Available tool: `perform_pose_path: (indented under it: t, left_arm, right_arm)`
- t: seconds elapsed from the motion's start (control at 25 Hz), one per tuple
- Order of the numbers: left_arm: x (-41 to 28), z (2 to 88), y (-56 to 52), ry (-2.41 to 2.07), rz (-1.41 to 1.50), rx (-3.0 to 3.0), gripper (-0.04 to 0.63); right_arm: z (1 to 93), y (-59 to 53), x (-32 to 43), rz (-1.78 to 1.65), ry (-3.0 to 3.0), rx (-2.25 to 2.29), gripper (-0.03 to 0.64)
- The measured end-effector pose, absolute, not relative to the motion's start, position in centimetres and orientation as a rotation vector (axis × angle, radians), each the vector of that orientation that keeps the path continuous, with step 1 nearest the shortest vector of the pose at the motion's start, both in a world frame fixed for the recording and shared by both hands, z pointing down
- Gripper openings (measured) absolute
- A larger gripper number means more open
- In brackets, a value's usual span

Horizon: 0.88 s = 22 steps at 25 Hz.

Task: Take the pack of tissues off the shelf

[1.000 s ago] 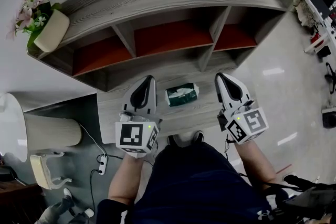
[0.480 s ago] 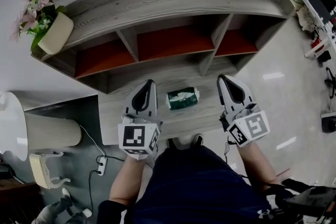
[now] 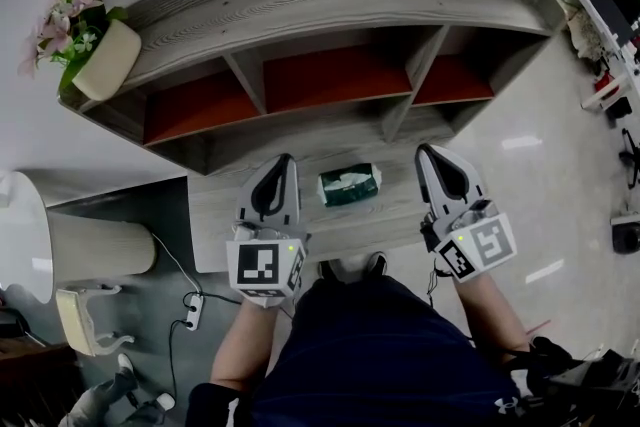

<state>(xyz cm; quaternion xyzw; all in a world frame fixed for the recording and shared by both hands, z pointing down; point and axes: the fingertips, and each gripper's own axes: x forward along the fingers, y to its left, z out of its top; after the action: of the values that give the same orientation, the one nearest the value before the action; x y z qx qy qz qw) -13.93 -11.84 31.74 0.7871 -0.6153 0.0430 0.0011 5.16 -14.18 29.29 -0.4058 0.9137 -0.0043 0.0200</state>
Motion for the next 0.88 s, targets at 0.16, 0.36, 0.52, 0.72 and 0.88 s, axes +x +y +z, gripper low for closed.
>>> perform_pose_path:
  t: [0.16,0.36,0.52,0.72,0.88]
  left_arm:
    - [-14.0,31.7,-11.9,-1.927,0.134,2.472,0.017]
    - [-14.0,32.1,-12.0,-1.92,0.14,2.477,0.017]
    - [-13.8,33.0,-12.0,-1.914,0.176,2.486,0.017]
    - [-13.5,33.8,-12.0,-1.899,0.206,2.495,0.017]
    - [-13.6,33.6,-12.1,-1.905,0.193,2.48,0.017]
  right_arm:
    - [29.6,-13.7,4.8,-0.026,2.855,-1.238,0.003]
    - [30.0,-13.7,4.6,-0.031,2.866,-1.235,0.003]
    - [30.5,-13.7,4.7,-0.048,2.863,-1.247,0.003]
    - [31.0,-13.6,4.8,-0.063,2.865,-1.258,0.003]
    - [31.2,-13.7,4.7,-0.071,2.869,-1.255,0.003]
